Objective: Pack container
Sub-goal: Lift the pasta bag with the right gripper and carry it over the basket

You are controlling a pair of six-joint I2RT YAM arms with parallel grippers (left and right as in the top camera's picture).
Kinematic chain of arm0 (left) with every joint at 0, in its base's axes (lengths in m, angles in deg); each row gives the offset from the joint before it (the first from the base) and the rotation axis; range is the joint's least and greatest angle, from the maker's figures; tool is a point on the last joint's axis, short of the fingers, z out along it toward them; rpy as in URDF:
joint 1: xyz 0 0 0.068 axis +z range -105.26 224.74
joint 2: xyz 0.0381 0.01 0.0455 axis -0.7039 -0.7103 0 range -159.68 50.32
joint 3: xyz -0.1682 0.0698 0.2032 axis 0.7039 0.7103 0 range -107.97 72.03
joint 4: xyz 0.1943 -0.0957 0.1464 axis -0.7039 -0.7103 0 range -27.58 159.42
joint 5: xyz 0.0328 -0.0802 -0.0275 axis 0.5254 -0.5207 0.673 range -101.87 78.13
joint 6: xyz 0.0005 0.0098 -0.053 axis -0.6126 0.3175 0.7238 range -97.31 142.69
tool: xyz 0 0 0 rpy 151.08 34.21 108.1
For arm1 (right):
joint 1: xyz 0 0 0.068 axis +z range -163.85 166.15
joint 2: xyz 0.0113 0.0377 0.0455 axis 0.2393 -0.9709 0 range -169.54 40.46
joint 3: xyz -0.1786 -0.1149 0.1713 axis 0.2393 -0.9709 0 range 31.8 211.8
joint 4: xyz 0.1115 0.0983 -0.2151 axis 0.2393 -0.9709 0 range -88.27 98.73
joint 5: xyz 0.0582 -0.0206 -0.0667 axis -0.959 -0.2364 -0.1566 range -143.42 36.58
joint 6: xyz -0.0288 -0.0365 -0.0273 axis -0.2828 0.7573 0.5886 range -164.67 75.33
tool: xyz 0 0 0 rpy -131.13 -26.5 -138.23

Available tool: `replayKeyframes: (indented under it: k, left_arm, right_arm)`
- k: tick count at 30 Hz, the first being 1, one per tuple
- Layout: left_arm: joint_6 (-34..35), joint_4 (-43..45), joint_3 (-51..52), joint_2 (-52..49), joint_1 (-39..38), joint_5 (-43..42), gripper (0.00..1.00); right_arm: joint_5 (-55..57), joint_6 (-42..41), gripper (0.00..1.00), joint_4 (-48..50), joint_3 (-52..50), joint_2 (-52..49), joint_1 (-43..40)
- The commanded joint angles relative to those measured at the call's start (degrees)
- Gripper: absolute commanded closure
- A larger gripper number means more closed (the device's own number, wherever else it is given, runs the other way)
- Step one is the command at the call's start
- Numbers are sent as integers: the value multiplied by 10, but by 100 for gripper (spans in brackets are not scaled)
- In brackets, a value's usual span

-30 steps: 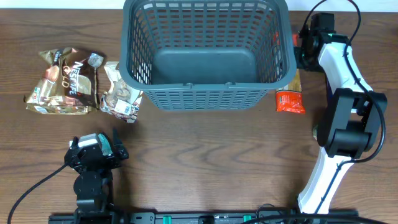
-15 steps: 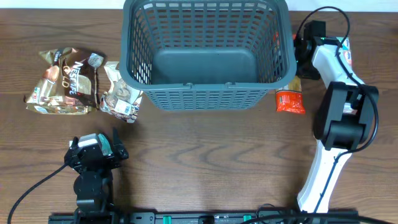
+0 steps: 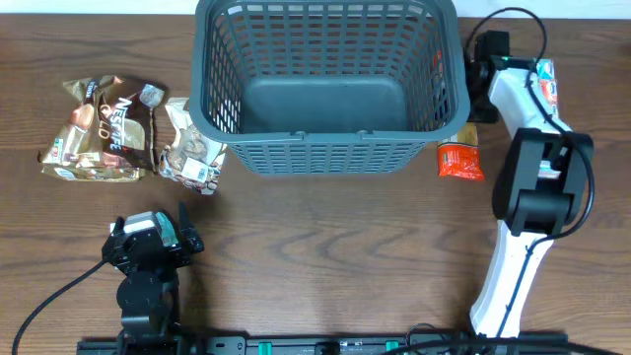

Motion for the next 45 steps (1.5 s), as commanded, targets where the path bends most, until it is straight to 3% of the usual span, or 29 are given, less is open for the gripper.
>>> replayKeyframes:
  k: [1,18,37,45]
  left_arm:
    - [-6,-5,14,3,3,2,1]
    - [-6,-5,14,3,3,2,1]
    - [-6,-5,14,3,3,2,1]
    - [-6,-5,14,3,3,2,1]
  right_arm:
    - [-11,6,99,-9,-26,-60,13]
    - [-10,-13,99,-48,-26,-18,3]
    - [94,-83,99,-76,-26,360,-64]
    - [7,49,99,-45,-25,490,-43]
